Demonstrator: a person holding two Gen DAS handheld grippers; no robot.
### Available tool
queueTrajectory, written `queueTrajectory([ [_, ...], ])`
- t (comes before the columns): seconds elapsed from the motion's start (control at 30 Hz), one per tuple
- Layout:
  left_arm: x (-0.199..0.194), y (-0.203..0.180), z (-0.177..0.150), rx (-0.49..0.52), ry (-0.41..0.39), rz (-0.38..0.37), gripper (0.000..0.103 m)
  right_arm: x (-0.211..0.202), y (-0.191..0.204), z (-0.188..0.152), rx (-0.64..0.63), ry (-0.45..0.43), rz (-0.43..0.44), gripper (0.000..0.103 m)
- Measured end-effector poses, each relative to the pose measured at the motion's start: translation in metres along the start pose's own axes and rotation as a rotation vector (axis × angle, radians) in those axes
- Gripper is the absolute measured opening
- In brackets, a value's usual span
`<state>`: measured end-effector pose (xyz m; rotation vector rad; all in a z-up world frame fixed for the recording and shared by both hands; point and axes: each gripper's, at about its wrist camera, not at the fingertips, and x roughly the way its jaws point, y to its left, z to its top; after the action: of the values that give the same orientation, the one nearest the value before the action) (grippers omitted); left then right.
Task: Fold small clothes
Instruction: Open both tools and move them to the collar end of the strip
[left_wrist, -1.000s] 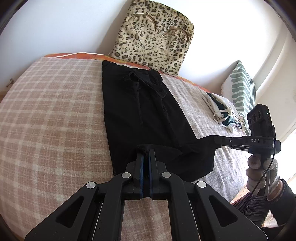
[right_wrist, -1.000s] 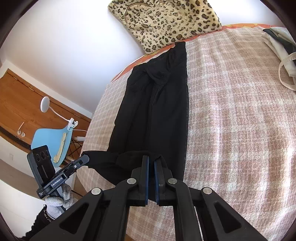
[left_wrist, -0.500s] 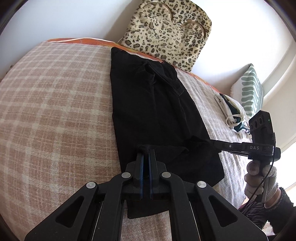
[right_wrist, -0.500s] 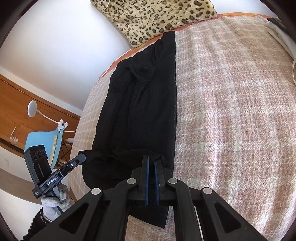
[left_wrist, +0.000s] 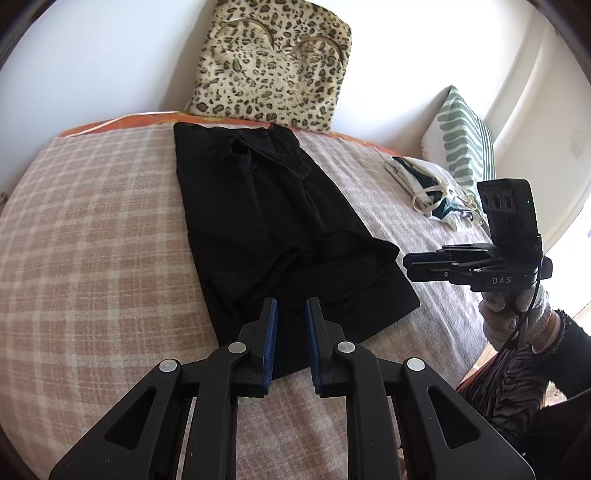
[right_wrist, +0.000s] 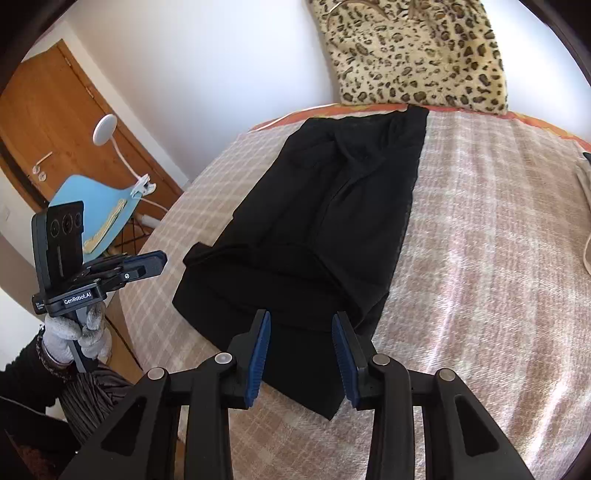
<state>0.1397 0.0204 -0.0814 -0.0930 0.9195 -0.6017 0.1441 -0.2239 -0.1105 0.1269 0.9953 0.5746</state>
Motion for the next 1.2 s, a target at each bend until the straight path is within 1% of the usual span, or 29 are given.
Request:
queueTrajectory([
  [0.07, 0.013, 0.000, -0.006, 0.005, 0.057, -0.001, 0.014, 0.012, 0.005, -0.006, -0.027, 0.043, 0.000, 0.035],
  [0.13, 0.022, 0.005, -0.009, -0.007, 0.095, 0.005, 0.014, 0.020, 0.006, -0.008, -0.036, 0.072, -0.001, 0.034],
  [0.27, 0.034, 0.017, -0.007, -0.031, 0.119, 0.038, 0.014, 0.033, 0.003, -0.008, -0.038, 0.110, -0.002, 0.034],
  [0.4, 0.040, 0.022, 0.001, -0.037, 0.108, 0.049, 0.014, 0.039, 0.003, -0.002, -0.043, 0.111, -0.010, 0.033],
  [0.5, 0.045, 0.022, 0.010, -0.044, 0.093, 0.043, 0.014, 0.042, 0.001, 0.007, -0.037, 0.098, -0.026, 0.031],
  [0.6, 0.050, 0.027, 0.020, -0.073, 0.076, 0.048, 0.014, 0.045, -0.004, 0.020, -0.025, 0.072, -0.061, 0.031],
  [0.8, 0.047, 0.041, 0.040, -0.137, 0.000, 0.091, 0.014, 0.041, -0.023, 0.039, 0.045, 0.010, -0.106, 0.031],
  [0.87, 0.042, 0.041, 0.044, -0.126, -0.033, 0.115, 0.014, 0.038, -0.026, 0.043, 0.055, -0.008, -0.130, 0.031],
  [0.93, 0.036, 0.037, 0.044, -0.100, -0.056, 0.120, 0.014, 0.034, -0.027, 0.046, 0.051, -0.027, -0.148, 0.033],
  [0.97, 0.034, 0.034, 0.043, -0.089, -0.064, 0.114, 0.014, 0.032, -0.026, 0.047, 0.048, -0.036, -0.145, 0.034],
  [1.03, 0.032, 0.025, 0.041, -0.045, -0.067, 0.109, 0.014, 0.028, -0.022, 0.046, 0.029, -0.049, -0.123, 0.035],
  [1.1, 0.033, 0.016, 0.038, -0.006, -0.062, 0.083, 0.014, 0.027, -0.017, 0.045, 0.000, -0.056, -0.114, 0.035],
  [1.2, 0.045, 0.003, 0.035, 0.047, -0.010, 0.041, 0.014, 0.032, -0.006, 0.043, -0.040, -0.039, -0.063, 0.035],
])
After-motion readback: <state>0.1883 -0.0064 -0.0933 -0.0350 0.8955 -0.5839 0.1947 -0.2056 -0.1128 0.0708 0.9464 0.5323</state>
